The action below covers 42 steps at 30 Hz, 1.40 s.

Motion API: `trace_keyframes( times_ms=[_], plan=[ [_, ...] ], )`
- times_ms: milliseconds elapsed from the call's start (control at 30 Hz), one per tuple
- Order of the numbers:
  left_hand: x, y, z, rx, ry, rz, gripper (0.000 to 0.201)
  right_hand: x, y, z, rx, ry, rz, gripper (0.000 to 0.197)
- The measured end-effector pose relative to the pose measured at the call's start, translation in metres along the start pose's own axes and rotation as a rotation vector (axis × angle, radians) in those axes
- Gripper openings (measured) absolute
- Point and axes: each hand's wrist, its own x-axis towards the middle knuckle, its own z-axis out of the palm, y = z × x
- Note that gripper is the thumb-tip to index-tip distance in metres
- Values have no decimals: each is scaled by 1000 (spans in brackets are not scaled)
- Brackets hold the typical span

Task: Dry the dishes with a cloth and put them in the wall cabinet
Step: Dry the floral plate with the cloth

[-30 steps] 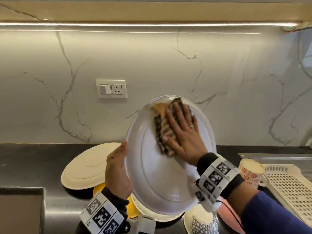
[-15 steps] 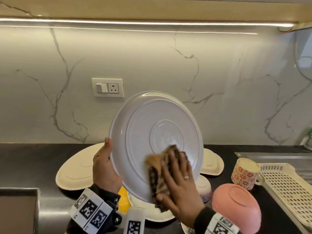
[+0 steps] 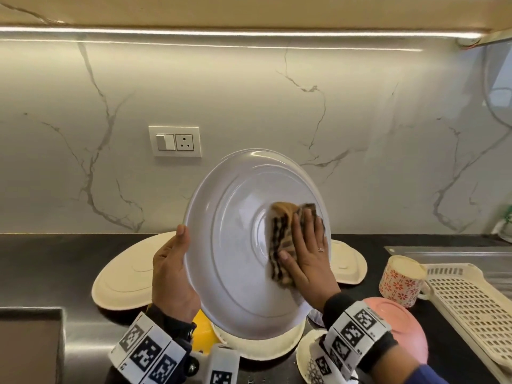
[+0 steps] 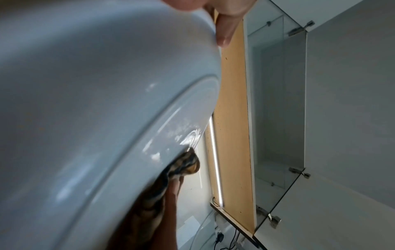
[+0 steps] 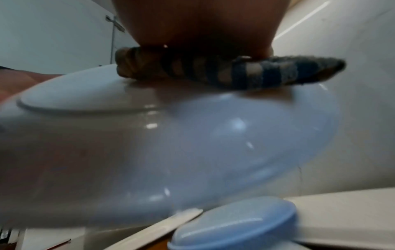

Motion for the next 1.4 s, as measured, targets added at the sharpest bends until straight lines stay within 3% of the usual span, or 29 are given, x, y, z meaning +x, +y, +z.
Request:
trace_keyframes(
  times_ms=[100, 233, 300, 467, 533, 567, 667, 733, 800, 900, 1033, 1167, 1233, 1300, 1333, 1400],
  plan=[
    [-2, 0, 2, -6, -21, 1, 33, -18, 1, 8, 28, 23, -3, 94],
    [-3, -3, 3, 40, -51, 25, 65, -29, 4, 25, 111, 183, -80, 57],
    [-2, -4, 3, 67, -37, 35, 65, -31, 3, 21, 334, 204, -21, 49],
    [-5, -1, 9, 157, -21, 109, 57, -16, 8, -16, 1154, 269, 435, 36],
    [-7, 0, 11, 200, -32, 113, 56, 0, 3, -38, 1303, 310, 452, 36],
    [-7, 0, 13, 218, -36, 106, 55, 10, -6, -51, 1311, 305, 373, 37],
    [-8, 0, 18, 250, -56, 161, 74, 45, -41, -75, 1060, 239, -36, 41],
    [-10, 2, 27, 272, -82, 206, 73, 64, -67, -76, 655, 161, -289, 35],
    [-10, 2, 33, 318, -104, 234, 57, 78, -80, -63, 113, 110, -558, 50],
    [-9, 1, 35, 366, -102, 245, 42, 85, -88, -50, -296, 93, -745, 51],
    [-13, 3, 34, 528, -138, 339, 44, 90, -92, -57, -376, 177, -825, 57],
    [-16, 7, 33, 559, -148, 416, 71, 99, -90, -76, -275, 247, -748, 45],
    [-19, 9, 30, 517, -139, 436, 72, 105, -77, -95, -83, 292, -560, 42],
    [-22, 11, 23, 465, -110, 456, 68, 111, -56, -113, 178, 372, -248, 45],
    [-22, 13, 21, 458, -109, 462, 71, 112, -45, -120, 259, 409, -125, 56],
    [-16, 18, 21, 486, -166, 448, 63, 111, -30, -125, 262, 471, -28, 72]
  ],
)
